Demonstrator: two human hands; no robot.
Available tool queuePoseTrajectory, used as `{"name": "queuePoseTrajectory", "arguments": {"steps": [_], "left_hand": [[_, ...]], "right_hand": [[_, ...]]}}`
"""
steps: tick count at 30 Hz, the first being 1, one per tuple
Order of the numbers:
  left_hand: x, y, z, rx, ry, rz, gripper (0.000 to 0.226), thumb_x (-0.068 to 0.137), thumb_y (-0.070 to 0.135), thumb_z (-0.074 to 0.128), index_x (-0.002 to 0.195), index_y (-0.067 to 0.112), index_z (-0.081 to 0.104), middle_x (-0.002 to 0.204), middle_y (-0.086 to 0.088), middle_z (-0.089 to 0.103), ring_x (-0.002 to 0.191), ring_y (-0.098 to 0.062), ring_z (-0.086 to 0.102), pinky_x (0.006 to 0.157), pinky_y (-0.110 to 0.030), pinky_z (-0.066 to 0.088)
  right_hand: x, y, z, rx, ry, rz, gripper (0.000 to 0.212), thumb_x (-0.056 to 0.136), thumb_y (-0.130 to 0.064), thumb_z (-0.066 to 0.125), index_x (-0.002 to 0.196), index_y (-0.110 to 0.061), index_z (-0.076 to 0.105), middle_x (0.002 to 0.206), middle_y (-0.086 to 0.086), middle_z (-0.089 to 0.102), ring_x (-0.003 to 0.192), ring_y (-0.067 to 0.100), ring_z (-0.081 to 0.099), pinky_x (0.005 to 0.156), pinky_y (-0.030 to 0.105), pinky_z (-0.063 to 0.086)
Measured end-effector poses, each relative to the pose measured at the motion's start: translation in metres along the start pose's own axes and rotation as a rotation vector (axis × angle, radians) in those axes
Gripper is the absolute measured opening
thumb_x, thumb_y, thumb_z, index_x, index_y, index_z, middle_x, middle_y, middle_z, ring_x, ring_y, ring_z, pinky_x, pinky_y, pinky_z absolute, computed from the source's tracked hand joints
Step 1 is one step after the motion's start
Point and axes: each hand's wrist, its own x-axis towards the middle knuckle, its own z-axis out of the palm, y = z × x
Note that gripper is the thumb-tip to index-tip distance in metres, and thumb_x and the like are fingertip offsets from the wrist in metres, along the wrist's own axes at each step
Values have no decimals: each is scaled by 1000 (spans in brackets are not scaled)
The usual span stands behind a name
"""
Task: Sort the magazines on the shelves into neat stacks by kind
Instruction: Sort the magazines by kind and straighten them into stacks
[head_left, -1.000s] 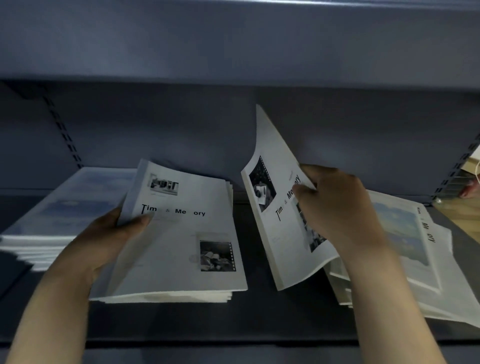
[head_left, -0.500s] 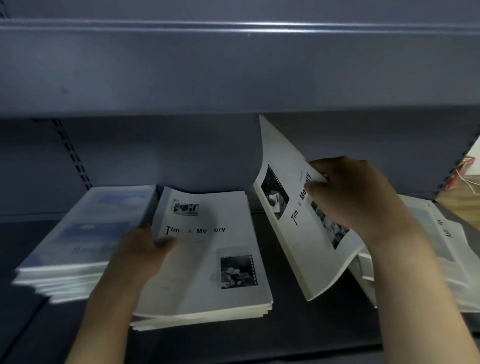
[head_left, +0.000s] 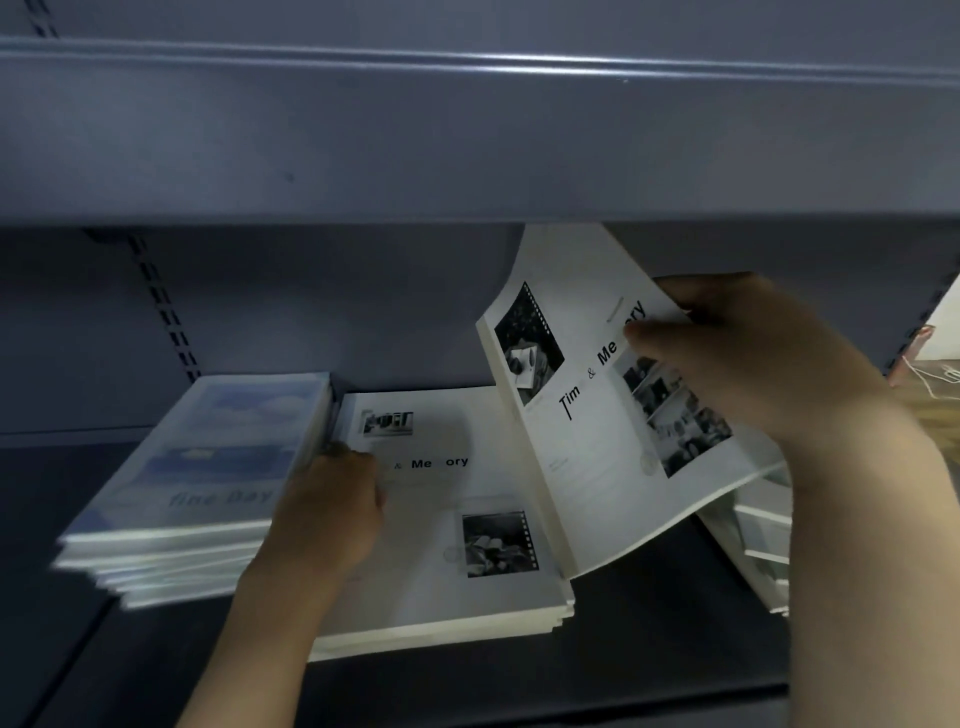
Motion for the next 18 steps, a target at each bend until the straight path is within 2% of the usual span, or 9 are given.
{"name": "queuePoseTrajectory", "arguments": {"steps": [3,6,8,10,11,14,16,18], "left_hand": [[2,-5,1,-97,-79,19,17,92,25,51,90,12,62,96,-6,56,91,-21,59,73,-25,41],[4,-9,-5,-131,-137,17,24,91,26,53,102,8,65,107,-8,58,95,-20,58,81,-27,45],[3,-8,-11,-86,-258,70,37,93,33,50,122,12,56,128,-4,47,113,-17,50,93,-25,40],[0,-4,-13,-48,-382,126,56,94,43,43,143,19,33,148,4,27,133,-14,33,105,-25,29],[-2,0,-13,-31,-414,139,61,95,46,39,147,22,22,154,8,17,138,-14,25,109,-26,25],[-2,8,-7,29,-427,135,63,96,50,30,150,25,6,158,8,-4,145,-16,10,115,-31,16],[0,11,-1,52,-425,126,63,97,50,27,150,24,5,158,8,-7,145,-16,7,116,-33,13],[3,11,2,32,-419,123,61,97,48,28,150,26,9,158,9,-2,144,-16,13,117,-34,17]], "right_hand": [[-1,-3,1,97,-19,13,14,88,-20,55,90,-22,69,83,1,71,77,17,66,76,28,51],[-1,-1,2,208,-31,34,18,88,-22,59,82,-34,70,78,-5,72,75,16,67,79,32,51],[3,3,2,277,-21,53,24,87,-21,61,75,-40,70,72,-12,72,69,10,68,77,31,52],[6,5,3,358,-8,75,29,87,-19,62,68,-40,69,65,-17,71,59,6,68,72,28,52],[9,6,4,394,-5,86,28,87,-19,63,67,-38,70,64,-16,71,56,5,67,72,29,53],[15,9,10,475,-22,102,25,87,-18,63,69,-33,71,67,-12,72,58,7,69,78,34,55],[19,12,17,497,-44,115,22,88,-19,63,72,-31,72,71,-8,74,64,12,70,82,39,55],[22,15,25,523,-64,113,17,88,-21,63,77,-30,72,74,-6,74,71,15,71,85,40,54]]}}
